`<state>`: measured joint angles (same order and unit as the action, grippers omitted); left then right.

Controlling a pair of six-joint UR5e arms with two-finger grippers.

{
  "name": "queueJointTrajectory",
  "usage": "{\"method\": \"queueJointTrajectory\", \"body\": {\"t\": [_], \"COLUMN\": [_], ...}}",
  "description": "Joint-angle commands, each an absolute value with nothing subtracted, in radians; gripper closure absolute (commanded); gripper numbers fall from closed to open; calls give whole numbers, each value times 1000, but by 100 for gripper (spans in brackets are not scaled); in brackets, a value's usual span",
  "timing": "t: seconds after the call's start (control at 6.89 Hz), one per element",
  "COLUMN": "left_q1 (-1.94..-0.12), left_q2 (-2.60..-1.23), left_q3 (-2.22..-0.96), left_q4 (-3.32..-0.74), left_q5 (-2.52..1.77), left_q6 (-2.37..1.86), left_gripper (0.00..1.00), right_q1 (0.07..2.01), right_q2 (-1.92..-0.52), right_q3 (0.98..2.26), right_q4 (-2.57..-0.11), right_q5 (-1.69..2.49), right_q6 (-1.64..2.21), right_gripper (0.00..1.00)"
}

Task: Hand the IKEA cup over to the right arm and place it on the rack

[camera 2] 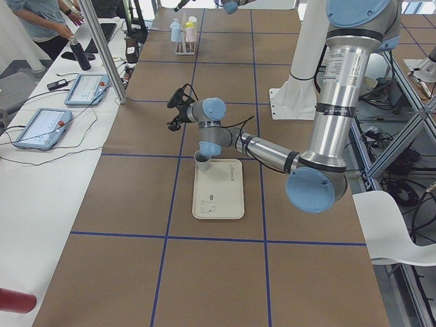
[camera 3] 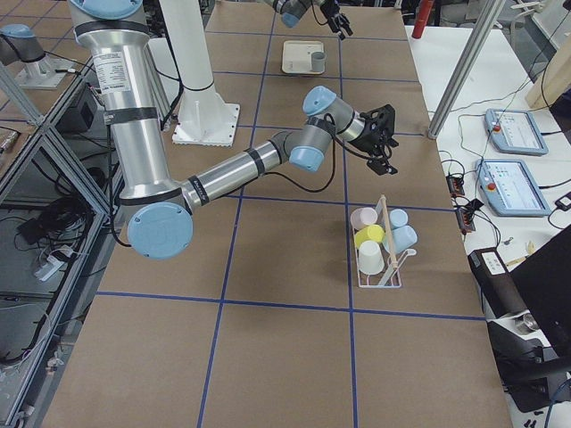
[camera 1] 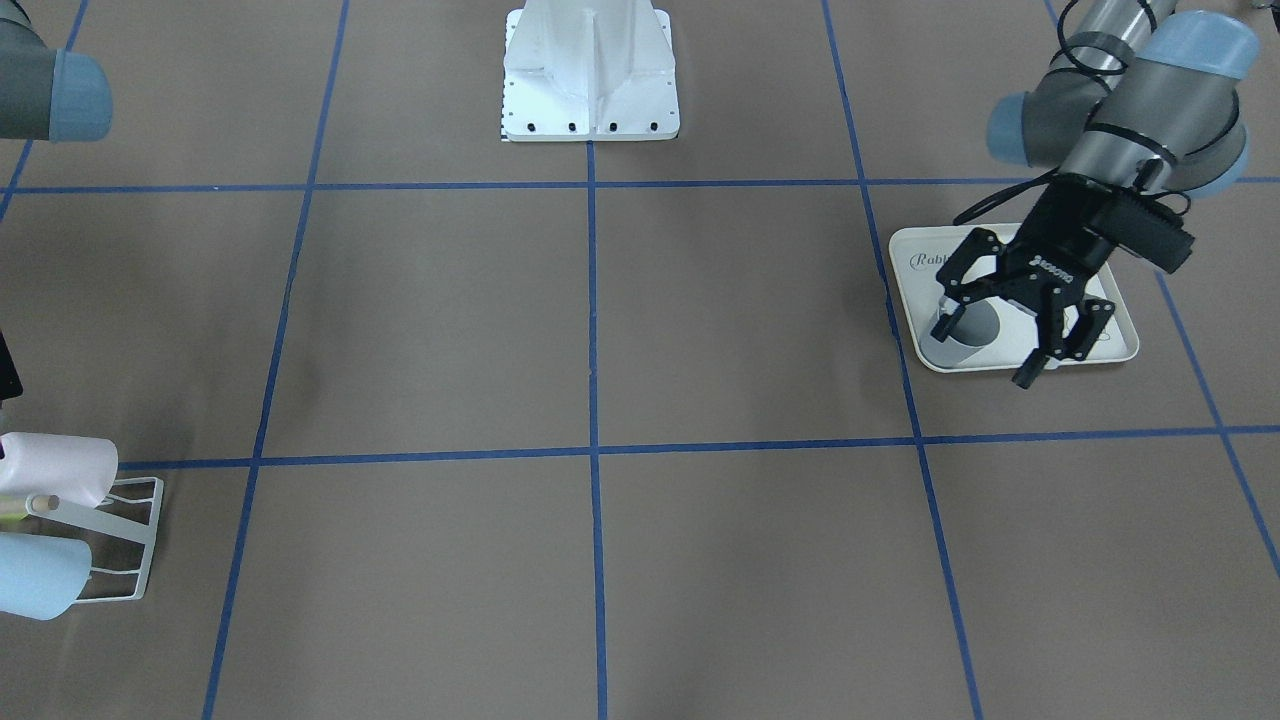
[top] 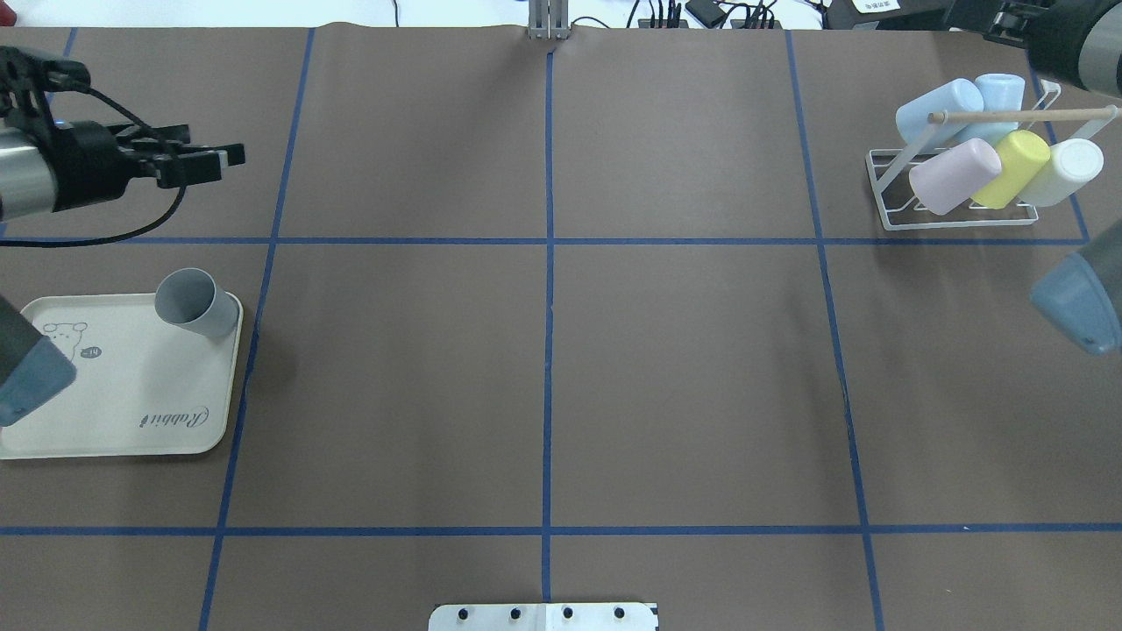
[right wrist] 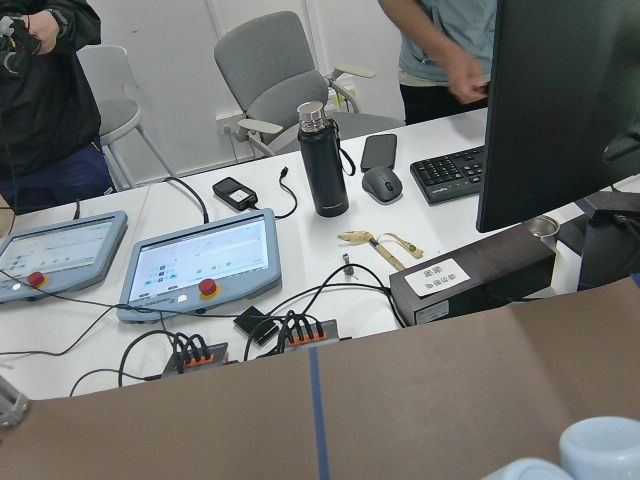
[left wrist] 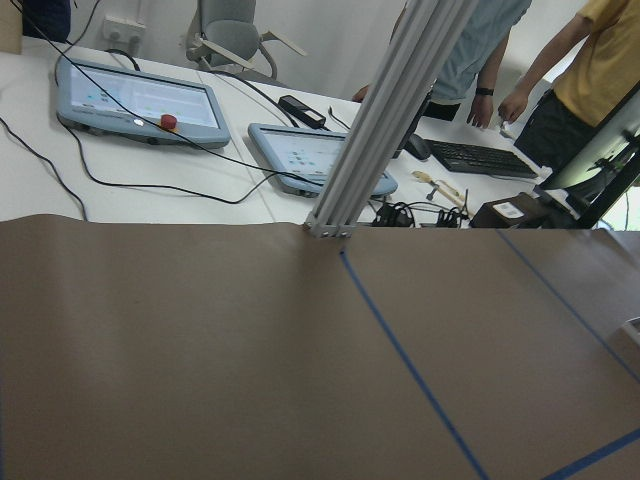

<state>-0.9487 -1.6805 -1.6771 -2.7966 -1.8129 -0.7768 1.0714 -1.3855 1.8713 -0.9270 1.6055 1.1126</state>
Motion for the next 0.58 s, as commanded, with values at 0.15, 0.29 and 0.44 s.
{"method": "queueJointTrajectory", "body": {"t": [0.15, 0.29, 0.44], "left_q1": [-1006, -1003, -1005], "left_q2": [-1572, -1578, -1578], "left_q3": [-1683, -1683, -1692], "left_q4": [-2641, -2500, -2409], "left_q5": [-1999, -2044, -2089], "left_q6": [-637, -637, -638], "left_gripper": [0, 0, 0], "right_q1": [1025, 999, 986], "right_q2": [-1385, -1385, -1387], "right_q3": [1980, 1982, 1979], "right_q4": [-1028, -1028, -1028], "right_q5": [1696, 1698, 1698], "right_q6": [1123, 1123, 1123], "right_gripper": [0, 0, 0]}}
